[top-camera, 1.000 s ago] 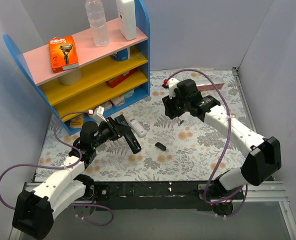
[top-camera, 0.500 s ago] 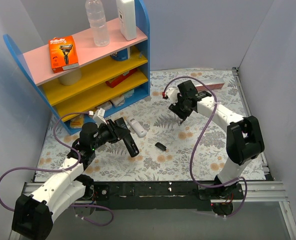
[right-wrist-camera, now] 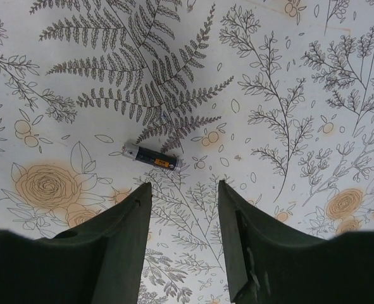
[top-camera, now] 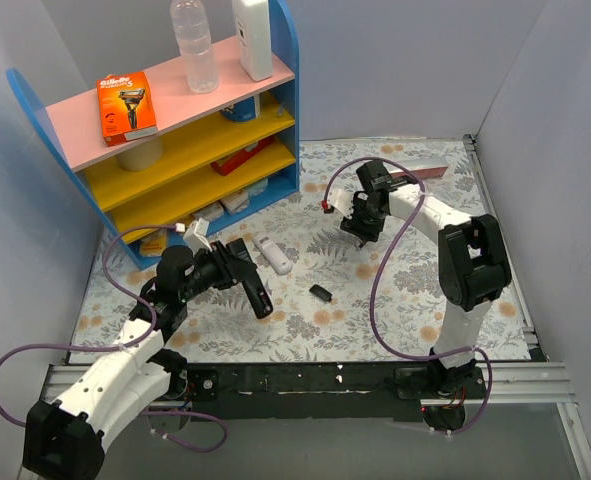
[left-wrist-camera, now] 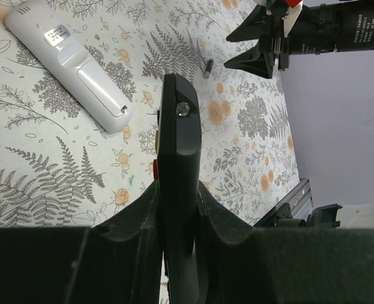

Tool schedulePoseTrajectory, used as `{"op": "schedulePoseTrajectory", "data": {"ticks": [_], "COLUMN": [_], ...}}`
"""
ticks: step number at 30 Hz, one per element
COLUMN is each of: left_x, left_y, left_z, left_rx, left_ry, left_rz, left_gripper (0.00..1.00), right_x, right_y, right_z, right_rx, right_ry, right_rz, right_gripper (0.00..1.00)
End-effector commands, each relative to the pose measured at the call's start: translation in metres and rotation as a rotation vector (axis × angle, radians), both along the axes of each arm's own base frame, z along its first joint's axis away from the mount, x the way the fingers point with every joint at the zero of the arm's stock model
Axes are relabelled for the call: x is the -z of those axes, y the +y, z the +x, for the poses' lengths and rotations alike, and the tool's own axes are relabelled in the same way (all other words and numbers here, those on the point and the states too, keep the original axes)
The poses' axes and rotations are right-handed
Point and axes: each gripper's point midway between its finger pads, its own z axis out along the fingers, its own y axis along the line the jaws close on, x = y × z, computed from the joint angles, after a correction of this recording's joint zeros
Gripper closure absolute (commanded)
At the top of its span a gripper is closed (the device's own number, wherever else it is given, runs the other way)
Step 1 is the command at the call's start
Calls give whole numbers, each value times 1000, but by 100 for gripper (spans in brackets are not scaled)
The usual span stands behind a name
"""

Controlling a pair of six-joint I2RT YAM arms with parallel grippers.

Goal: Load the batteries into the remote control

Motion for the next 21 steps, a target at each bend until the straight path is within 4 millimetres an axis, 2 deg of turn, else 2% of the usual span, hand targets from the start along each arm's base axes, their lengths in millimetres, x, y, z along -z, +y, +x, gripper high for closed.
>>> {"op": "schedulePoseTrajectory", "data": {"ticks": [1, 11, 21], "left_x": [-19, -16, -14], "left_y": [2, 1, 1], "left_z": [4, 8, 11], "left_rx": [-11, -14, -15], "left_ry": [-45, -30, -21], "left_rz": [13, 18, 24], "left_gripper": [100, 100, 100], "right_x": [2, 17, 26], "right_y": [5, 5, 4], "right_z": [3, 13, 5], "right_rx": [-66, -65, -48], "right_ry": [15, 48, 95], "right_rz": [5, -27, -2], "right_gripper": [47, 48, 50]}}
